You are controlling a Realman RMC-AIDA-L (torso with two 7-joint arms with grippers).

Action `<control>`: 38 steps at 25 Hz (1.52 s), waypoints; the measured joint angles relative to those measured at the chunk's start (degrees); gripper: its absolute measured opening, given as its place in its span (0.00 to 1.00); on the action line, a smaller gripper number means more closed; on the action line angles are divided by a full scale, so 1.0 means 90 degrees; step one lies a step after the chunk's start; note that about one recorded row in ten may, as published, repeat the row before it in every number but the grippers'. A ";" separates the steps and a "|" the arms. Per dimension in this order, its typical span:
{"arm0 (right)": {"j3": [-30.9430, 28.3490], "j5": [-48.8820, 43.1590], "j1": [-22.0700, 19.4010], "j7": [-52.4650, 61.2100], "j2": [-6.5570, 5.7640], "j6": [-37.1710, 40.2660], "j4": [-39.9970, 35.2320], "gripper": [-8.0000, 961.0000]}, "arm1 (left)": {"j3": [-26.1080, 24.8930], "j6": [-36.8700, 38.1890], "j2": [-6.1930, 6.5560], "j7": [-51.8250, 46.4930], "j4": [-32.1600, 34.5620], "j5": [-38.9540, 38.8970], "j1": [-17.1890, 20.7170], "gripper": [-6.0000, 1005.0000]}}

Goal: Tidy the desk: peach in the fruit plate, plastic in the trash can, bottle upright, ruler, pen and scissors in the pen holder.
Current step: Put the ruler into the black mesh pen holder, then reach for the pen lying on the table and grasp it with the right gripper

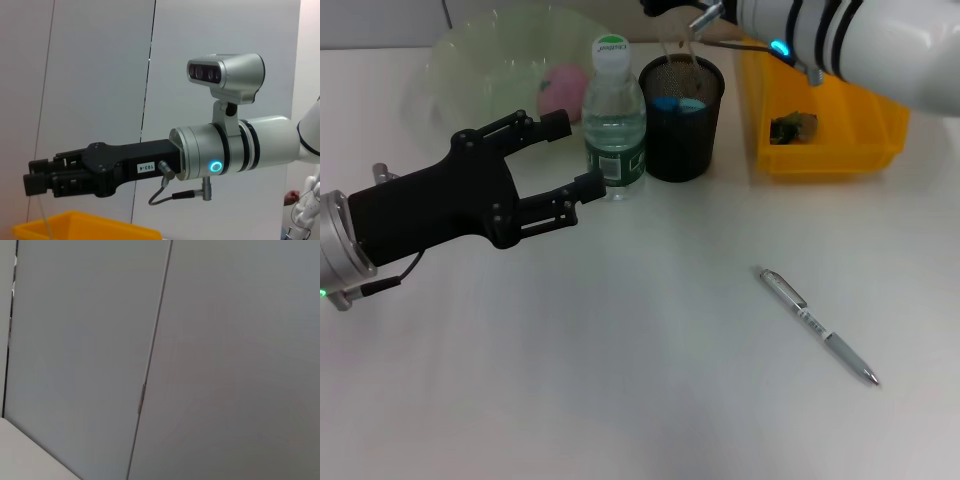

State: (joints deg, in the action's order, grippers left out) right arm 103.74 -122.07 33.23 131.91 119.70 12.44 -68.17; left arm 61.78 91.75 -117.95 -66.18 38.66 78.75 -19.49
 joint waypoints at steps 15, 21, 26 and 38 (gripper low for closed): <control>0.0132 0.0000 -0.0042 0.0002 0.0000 -0.0034 -0.0027 0.49 | 0.0000 0.0001 0.0000 0.0005 0.0001 0.0000 0.0047 0.80; 0.0134 0.0000 -0.0087 0.0002 0.0000 -0.0034 -0.0082 0.58 | 0.0000 0.0001 0.0000 0.0008 0.0002 0.0000 0.0048 0.80; 0.0119 0.0000 -0.0275 0.0002 0.0000 0.0211 -0.0404 0.58 | 0.0001 0.0001 -0.0005 0.0010 0.0001 0.0000 0.0057 0.80; -0.1025 -0.0002 -0.0812 -0.0020 -0.0029 0.3073 -0.1765 0.58 | 0.0001 0.0001 -0.0007 0.0010 -0.0018 0.0000 0.0056 0.80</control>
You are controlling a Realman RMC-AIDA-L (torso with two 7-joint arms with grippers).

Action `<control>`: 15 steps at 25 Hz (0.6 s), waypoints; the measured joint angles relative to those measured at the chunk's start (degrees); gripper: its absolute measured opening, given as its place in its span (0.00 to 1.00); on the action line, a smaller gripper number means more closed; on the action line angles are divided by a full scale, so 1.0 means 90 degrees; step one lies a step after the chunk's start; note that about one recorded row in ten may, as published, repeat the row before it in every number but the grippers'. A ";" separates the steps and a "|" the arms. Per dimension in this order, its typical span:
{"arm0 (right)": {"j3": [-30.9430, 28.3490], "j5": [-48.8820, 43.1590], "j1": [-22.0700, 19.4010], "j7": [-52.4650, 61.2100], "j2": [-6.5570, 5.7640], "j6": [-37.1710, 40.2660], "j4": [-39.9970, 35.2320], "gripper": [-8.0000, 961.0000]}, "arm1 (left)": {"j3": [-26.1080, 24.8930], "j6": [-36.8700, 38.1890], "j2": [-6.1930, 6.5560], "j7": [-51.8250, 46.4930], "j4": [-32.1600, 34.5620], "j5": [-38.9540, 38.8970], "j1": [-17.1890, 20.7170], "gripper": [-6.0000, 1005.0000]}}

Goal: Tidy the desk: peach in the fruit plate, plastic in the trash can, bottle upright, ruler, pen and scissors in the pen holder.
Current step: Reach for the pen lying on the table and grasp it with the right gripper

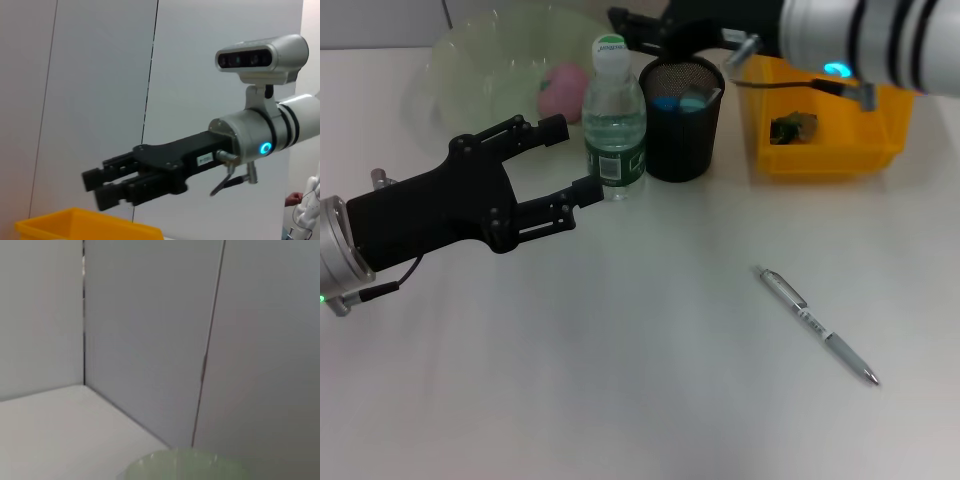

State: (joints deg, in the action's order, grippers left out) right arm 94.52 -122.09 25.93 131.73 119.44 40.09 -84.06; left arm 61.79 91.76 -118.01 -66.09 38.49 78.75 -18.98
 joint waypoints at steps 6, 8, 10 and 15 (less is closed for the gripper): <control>-0.0926 -0.0015 -0.0076 -0.0018 -0.0002 0.1605 -0.0565 0.58 | 0.0000 0.0000 0.0006 0.0000 -0.0038 0.0000 -0.0014 0.80; -0.1109 -0.0053 -0.0080 -0.0064 -0.0011 0.1935 -0.0669 0.58 | 0.0000 0.0000 0.0007 0.0000 -0.0068 0.0000 -0.0038 0.80; -0.1285 -0.0078 -0.0064 -0.0142 -0.0017 0.2252 -0.0754 0.58 | 0.0000 0.0000 0.0005 0.0000 -0.0071 0.0000 -0.0038 0.80; -0.1616 -0.0081 -0.0035 -0.0197 -0.0020 0.2888 -0.0986 0.58 | 0.0000 0.0001 -0.0010 0.0000 -0.0071 -0.0008 0.0018 0.80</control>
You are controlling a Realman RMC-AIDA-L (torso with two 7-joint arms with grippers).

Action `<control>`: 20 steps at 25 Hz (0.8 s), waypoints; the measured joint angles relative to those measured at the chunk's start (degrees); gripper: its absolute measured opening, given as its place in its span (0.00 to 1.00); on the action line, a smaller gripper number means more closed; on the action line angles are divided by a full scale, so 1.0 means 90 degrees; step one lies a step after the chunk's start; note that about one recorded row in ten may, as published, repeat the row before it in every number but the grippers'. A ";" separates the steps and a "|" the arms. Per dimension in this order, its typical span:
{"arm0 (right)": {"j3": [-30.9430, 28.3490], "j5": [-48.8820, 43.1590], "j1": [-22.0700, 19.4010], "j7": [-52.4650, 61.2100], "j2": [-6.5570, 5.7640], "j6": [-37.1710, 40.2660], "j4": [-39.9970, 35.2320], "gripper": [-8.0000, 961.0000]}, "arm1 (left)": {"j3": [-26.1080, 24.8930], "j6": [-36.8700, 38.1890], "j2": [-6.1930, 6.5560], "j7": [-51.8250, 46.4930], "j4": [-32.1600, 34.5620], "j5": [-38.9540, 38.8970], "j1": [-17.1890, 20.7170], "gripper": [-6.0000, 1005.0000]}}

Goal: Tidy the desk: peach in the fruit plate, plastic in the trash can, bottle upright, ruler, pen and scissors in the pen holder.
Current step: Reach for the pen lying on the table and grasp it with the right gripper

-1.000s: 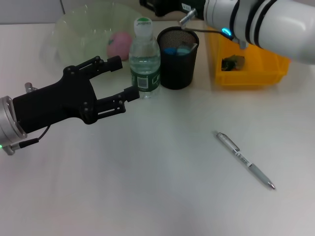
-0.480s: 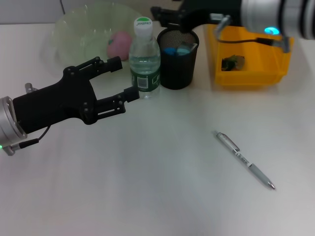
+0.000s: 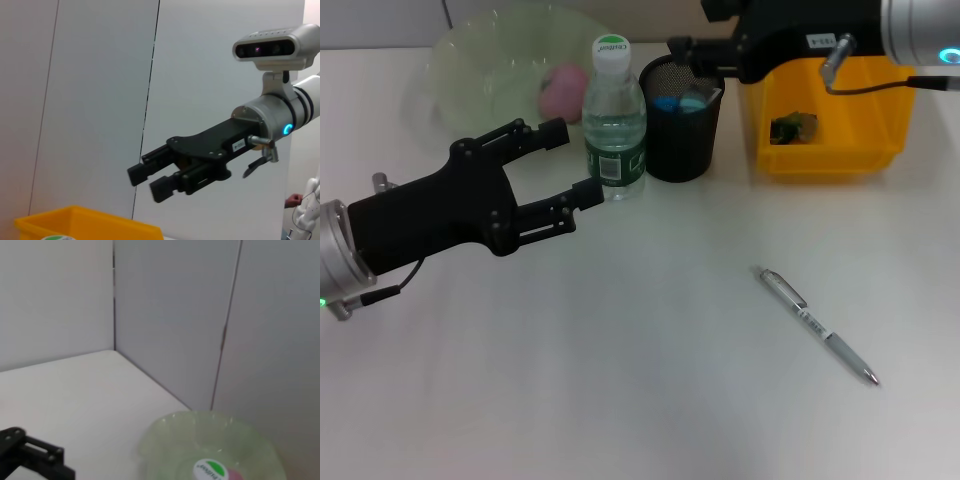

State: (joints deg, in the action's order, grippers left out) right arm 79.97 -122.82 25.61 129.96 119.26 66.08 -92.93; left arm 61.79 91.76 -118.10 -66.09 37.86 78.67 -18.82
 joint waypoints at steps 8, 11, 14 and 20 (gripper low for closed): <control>-0.0583 -0.0004 0.0125 -0.0010 -0.0011 0.1366 -0.0268 0.58 | -0.0032 0.0041 0.0035 0.0000 0.0003 -0.0021 0.0100 0.80; -0.0845 0.0007 0.0246 -0.0033 -0.0011 0.2016 -0.0325 0.58 | -0.0065 0.0071 0.0037 0.0000 0.0002 -0.0002 0.0135 0.80; -0.1053 -0.0001 0.0351 -0.0173 -0.0024 0.2543 -0.0400 0.58 | -0.0066 0.0084 0.0037 0.0000 0.0003 0.0004 0.0138 0.80; -0.1315 -0.0077 0.0662 -0.0579 -0.0143 0.3463 -0.0473 0.58 | -0.0058 0.0097 0.0033 0.0000 0.0003 0.0008 0.0139 0.80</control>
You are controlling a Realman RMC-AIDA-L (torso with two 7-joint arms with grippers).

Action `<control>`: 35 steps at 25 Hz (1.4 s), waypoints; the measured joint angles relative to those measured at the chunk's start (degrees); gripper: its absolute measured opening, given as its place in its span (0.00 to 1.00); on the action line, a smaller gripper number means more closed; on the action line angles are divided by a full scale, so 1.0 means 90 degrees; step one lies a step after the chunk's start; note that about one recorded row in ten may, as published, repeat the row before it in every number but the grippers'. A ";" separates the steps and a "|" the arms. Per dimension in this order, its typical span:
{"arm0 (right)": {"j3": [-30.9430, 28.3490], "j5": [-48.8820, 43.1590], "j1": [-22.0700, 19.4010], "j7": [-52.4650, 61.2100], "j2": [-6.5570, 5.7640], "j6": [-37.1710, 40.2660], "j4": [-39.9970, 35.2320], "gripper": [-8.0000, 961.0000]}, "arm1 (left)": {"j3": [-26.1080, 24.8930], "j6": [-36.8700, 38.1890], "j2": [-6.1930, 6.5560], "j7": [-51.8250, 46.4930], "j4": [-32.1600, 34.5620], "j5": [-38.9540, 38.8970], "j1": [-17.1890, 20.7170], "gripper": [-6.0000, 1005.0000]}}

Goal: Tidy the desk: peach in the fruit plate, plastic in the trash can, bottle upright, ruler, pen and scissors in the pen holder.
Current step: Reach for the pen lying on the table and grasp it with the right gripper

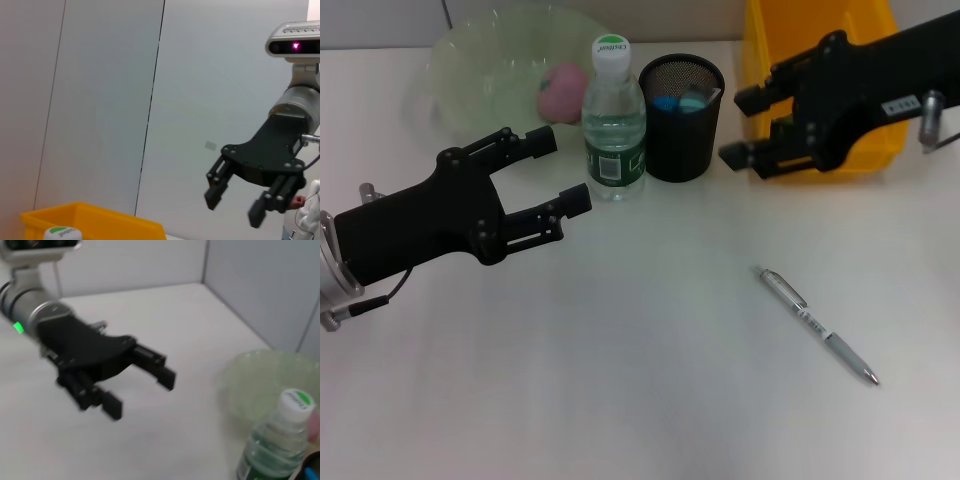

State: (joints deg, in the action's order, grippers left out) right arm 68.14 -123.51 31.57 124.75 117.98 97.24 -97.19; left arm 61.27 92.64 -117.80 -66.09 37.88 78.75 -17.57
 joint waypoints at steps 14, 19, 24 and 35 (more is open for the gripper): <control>-0.0048 -0.1548 0.0929 -0.0592 0.0123 0.1119 -0.0059 0.58 | -0.0011 -0.0028 -0.0089 -0.0041 -0.0128 -0.0099 -0.0017 0.80; 0.0014 -0.1591 0.0875 0.0250 0.0155 0.1050 -0.0329 0.58 | -0.0017 -0.0010 -0.0070 -0.0012 -0.0321 -0.0240 -0.0063 0.80; 0.0035 -0.1585 0.0792 0.1367 0.0160 0.1333 -0.0459 0.58 | -0.0021 0.0004 -0.0050 -0.0041 -0.0286 -0.0245 -0.0058 0.80; -0.0020 -0.2191 0.0622 0.2965 0.0167 0.2357 -0.0650 0.58 | -0.0018 0.0026 -0.0044 -0.0014 -0.0264 -0.0185 -0.0050 0.80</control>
State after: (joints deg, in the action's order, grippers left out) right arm 67.96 -143.23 37.16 151.43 119.48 118.46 -103.04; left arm 61.10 92.87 -118.19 -66.21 35.51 77.08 -18.02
